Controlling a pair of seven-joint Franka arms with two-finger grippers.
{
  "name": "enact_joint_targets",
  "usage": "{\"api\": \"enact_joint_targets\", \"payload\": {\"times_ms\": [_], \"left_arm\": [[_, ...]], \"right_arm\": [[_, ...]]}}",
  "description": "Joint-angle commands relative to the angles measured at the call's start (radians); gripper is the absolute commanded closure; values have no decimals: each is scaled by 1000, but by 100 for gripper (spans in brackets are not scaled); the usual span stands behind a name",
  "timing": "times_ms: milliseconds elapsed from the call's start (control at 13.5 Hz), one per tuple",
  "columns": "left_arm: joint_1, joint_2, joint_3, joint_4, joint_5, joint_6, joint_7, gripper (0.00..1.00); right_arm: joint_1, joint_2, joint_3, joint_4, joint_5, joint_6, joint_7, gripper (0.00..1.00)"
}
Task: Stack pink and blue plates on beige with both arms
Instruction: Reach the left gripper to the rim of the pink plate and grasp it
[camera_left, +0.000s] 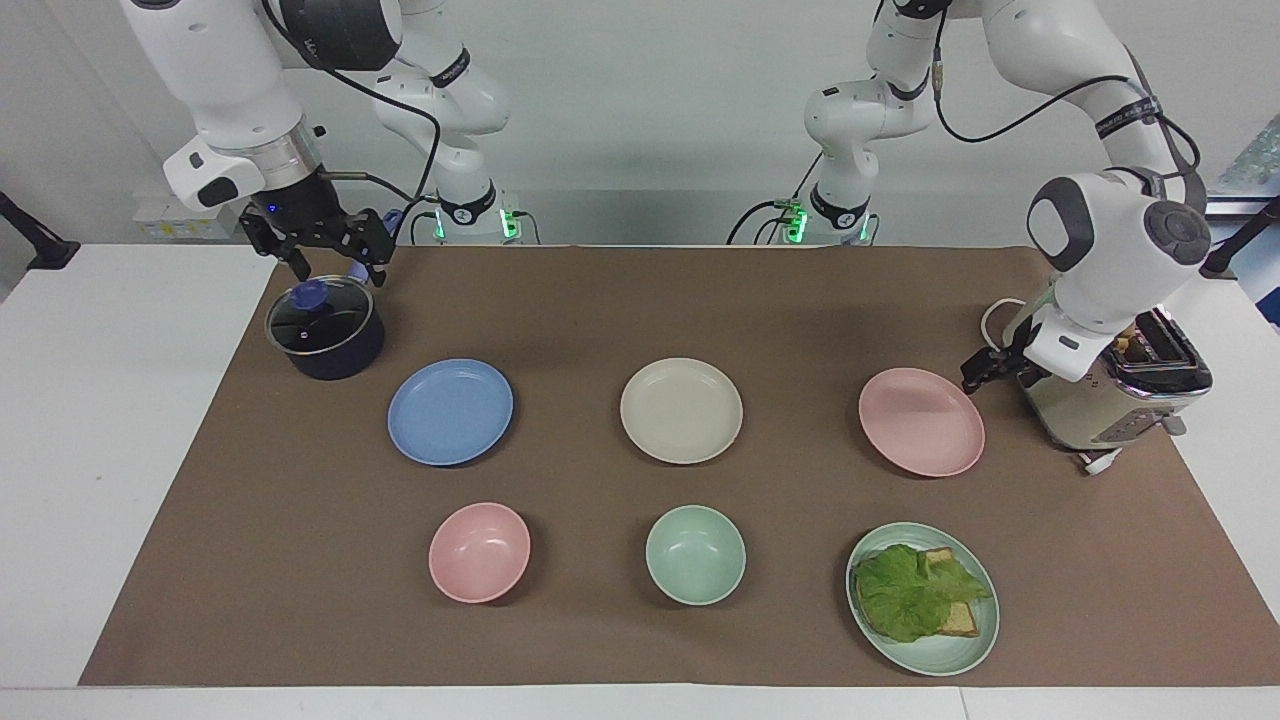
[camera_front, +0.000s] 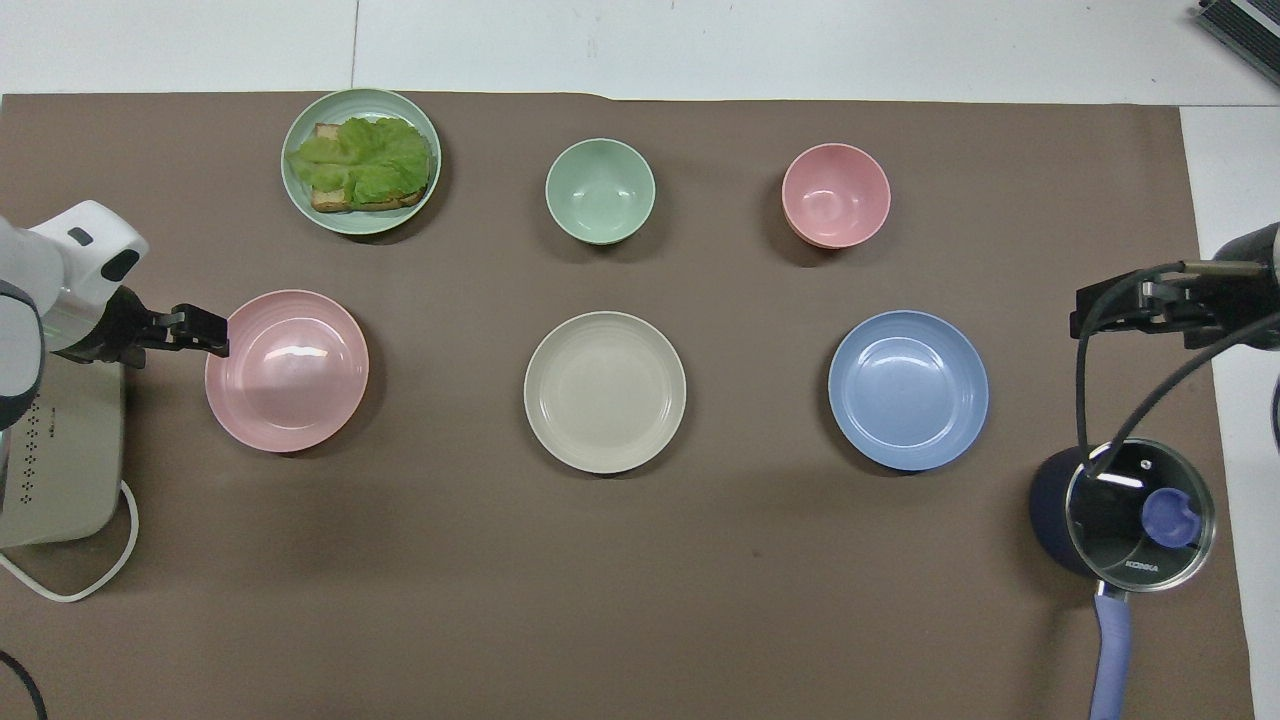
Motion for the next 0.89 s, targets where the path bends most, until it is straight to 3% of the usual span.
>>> {"api": "enact_joint_targets", "payload": {"times_ms": [0,665,812], "left_arm": [[20,-9,-6,-113,16,135,0,0],[51,-52,-6,-267,14,150,-11,1],[44,-51,-6,-265,14,146,-24,54]], "right_arm": [[-8,8,5,11,-8,-2,-19,0],[-8,8,5,11,-8,-2,-19,0],[-8,8,5,11,-8,-2,-19,0]]}}
